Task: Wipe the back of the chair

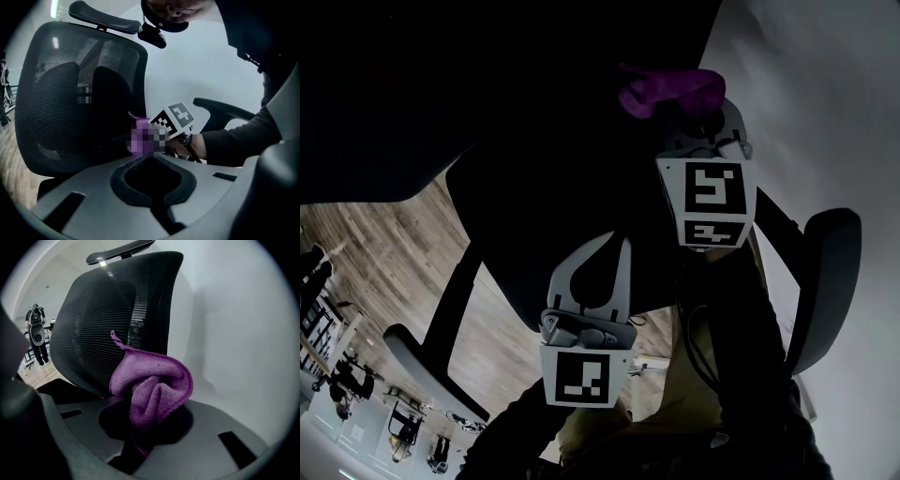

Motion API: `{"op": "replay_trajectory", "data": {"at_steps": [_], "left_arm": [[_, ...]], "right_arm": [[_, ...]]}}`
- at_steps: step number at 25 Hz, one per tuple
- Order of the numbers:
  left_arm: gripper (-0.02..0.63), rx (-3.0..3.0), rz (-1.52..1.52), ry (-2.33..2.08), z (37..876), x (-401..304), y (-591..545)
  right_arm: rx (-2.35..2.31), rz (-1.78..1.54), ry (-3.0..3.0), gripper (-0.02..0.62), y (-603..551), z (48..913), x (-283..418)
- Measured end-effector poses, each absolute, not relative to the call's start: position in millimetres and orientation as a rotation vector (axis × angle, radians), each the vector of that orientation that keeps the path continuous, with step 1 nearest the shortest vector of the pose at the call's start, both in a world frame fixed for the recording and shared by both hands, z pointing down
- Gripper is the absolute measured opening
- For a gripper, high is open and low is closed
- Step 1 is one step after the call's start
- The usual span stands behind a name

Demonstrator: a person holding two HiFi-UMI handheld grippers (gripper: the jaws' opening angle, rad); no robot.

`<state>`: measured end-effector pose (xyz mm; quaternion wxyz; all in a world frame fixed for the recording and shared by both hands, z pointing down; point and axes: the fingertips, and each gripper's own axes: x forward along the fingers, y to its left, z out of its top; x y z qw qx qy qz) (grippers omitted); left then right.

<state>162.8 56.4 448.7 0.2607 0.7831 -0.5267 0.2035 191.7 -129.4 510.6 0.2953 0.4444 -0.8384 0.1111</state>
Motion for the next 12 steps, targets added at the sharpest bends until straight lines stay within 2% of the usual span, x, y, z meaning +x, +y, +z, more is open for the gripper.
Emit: {"op": "replay_trajectory", "data": {"at_steps": [12], "left_arm": [[0.0, 2.099, 0.539, -1.426, 465, 156, 58]], "right_arm": [[1.226, 0.299, -2.166, 0.063, -135, 531, 209]]}}
